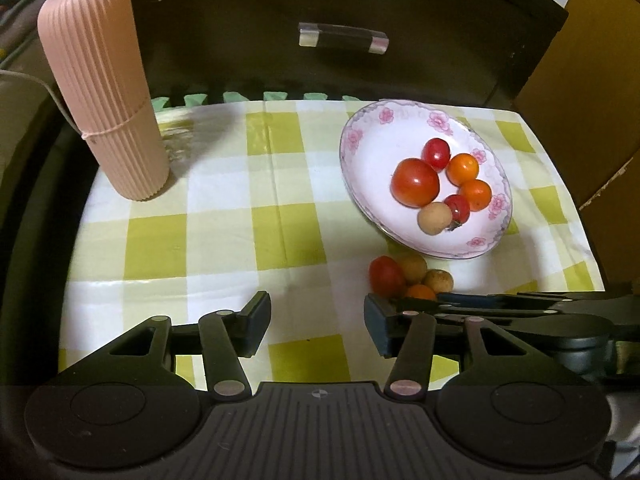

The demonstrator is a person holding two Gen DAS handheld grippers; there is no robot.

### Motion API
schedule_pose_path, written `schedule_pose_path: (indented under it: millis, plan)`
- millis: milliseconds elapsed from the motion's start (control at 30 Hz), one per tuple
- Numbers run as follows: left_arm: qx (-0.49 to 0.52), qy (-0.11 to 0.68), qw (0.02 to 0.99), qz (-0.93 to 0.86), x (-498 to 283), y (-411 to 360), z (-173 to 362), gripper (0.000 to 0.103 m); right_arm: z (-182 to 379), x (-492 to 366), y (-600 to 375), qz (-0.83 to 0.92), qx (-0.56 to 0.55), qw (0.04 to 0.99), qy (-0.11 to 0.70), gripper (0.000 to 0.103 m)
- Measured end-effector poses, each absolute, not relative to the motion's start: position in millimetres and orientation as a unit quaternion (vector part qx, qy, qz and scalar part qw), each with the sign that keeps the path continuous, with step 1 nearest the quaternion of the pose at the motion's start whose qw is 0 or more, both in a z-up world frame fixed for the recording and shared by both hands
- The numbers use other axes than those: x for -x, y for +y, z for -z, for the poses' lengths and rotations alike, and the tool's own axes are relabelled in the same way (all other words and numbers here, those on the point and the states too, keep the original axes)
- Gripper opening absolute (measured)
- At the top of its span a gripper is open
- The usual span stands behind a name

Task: Organize fruits
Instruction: 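Withdraw both grippers from the bowl toward the fruit pile, then grasp a red cherry tomato with the left gripper while the right gripper grasps a tangerine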

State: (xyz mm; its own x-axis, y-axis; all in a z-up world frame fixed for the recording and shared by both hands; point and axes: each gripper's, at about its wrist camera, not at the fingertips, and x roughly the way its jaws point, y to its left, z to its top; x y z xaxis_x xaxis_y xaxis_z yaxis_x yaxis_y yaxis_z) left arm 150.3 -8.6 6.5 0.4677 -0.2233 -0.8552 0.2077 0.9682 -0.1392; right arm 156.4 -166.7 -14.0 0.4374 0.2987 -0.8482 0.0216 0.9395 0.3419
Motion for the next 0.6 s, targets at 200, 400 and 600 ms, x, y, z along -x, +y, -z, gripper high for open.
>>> schedule_pose_path:
  millis: [200, 400, 600]
  plan:
    - [0.012, 0.505, 0.854, 0.126, -153.3, -8.3, -3.2, 0.061, 27.9, -163.6, -161.3, -0.082, -0.145, 0.832, 0.529, 0.032]
    - [0.012, 0.508, 0.850, 0.138, -153.3, -15.6, -0.3, 0.061, 22.3, -159.1, -166.7, -0.089, -0.135, 0.838, 0.520, 0.028]
    - [0.021, 0.506, 0.849, 0.151, -159.0, -26.2, 5.9, 0.060, 13.4, -139.2, -180.9, -0.090, -0.133, 0.840, 0.518, 0.028]
